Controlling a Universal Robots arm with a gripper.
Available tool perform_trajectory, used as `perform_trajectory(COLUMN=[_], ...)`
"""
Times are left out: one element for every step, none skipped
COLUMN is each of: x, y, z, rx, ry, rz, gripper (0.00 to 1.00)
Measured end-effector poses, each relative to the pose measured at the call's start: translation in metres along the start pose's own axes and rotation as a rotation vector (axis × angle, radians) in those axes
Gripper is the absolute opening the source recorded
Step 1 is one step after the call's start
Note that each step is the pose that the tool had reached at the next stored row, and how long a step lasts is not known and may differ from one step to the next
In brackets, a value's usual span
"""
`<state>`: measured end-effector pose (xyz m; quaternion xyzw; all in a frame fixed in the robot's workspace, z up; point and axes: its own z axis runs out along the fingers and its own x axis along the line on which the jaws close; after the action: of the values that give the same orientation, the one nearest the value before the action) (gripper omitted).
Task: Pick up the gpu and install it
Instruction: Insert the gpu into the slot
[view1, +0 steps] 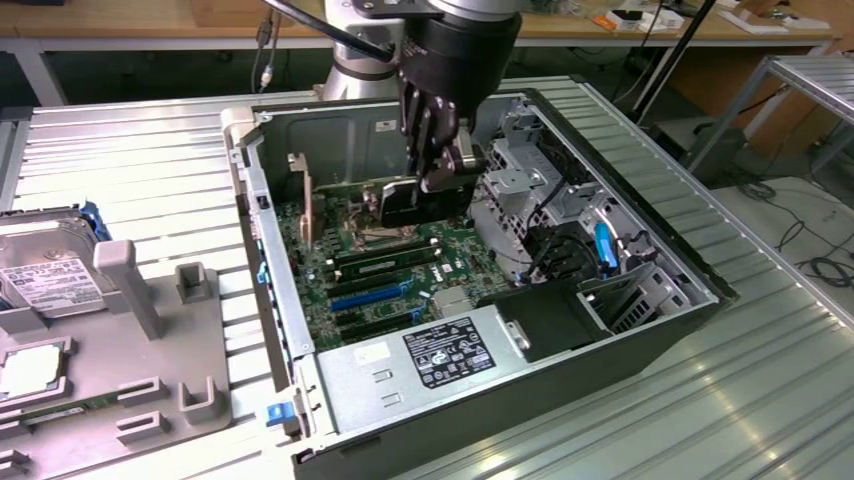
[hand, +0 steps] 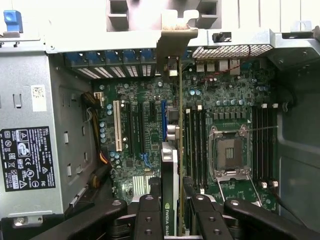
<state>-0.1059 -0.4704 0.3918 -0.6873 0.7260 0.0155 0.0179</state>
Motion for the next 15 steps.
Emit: perform_trajectory(x=[0.0000, 0.0000, 0.0000, 0.0000, 0.0000, 0.0000, 0.0000, 0.0000, 0.0000, 0.0000, 0.0000, 0.0001, 0.0001, 0.0001, 0.0001], y=[0.0000, -0.0001, -0.0001, -0.0001, -0.0001, -0.0001, -0.0001, -0.0001, -0.0001, -0.0001, -0.0001, -0.0001, -0.0003, -0.0010, -0.0017], z=[0.0007, 0.0014, 0.0014, 0.0014, 0.0015, 0.0015, 0.0015, 0.0015, 0.0015, 0.0018, 0.0025, 0.0032, 0.0041, 0.0049, 0.0059], rx=[0.0000, -0.0001, -0.0001, -0.0001, -0.0001, 0.0000, 0.0000, 0.0000, 0.0000, 0.0000, 0.0002, 0.0001, -0.0001, -0.0001, -0.0001], ry=[0.0001, 0.0001, 0.0002, 0.0002, 0.0002, 0.0001, 0.0000, 0.0001, 0.0001, 0.0000, -0.0004, -0.0001, 0.0001, 0.0002, 0.0001], rz=[0.000, 0.001, 0.001, 0.001, 0.001, 0.001, 0.001, 0.001, 0.001, 0.001, 0.001, 0.001, 0.001, 0.000, 0.001], gripper=[0.27, 0.27, 0.27, 0.27, 0.27, 0.27, 0.27, 0.27, 0.27, 0.27, 0.27, 0.27, 0.27, 0.27, 0.27])
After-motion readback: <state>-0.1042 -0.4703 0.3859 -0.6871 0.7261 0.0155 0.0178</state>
